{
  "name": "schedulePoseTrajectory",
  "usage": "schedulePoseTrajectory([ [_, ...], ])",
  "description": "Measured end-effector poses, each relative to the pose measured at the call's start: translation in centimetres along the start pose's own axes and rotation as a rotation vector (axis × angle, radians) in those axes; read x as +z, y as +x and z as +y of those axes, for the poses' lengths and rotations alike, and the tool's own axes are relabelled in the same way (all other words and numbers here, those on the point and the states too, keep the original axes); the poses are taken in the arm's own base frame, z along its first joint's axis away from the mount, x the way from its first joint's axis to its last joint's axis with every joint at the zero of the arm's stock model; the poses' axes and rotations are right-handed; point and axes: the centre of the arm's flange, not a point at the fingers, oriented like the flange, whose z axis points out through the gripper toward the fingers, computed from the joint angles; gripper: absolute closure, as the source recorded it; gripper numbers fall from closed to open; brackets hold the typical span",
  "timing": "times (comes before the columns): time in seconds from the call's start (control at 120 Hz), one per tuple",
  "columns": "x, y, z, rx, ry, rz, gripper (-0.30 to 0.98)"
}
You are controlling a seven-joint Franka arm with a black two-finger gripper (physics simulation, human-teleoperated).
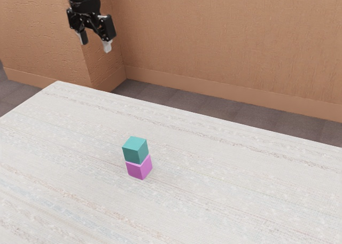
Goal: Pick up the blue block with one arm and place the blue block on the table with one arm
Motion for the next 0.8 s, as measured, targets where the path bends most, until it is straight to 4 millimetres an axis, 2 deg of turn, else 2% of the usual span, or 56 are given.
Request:
schedulePoseTrajectory([
  [0.258, 0.7, 0.6, 0.2, -0.011, -0.006, 0.014, 0.00],
  [0.308, 1.6, 0.3, 0.2, -0.012, -0.011, -0.002, 0.00],
  [0.383, 5.7, -1.8, 0.4, -0.011, -0.031, -0.043, 0.00],
  [0.433, 9.1, -2.3, 0.4, -0.017, -0.052, -0.057, 0.00],
  [0.558, 14.1, -0.5, 1.0, -0.038, -0.104, -0.038, 0.00],
  [0.7, 18.4, 2.2, 4.6, -0.016, -0.142, -0.014, 0.00],
  [0.75, 19.9, 2.5, 4.9, -0.024, -0.152, -0.018, 0.00],
  [0.8, 21.7, 1.9, 5.0, -0.035, -0.161, -0.033, 0.00],
])
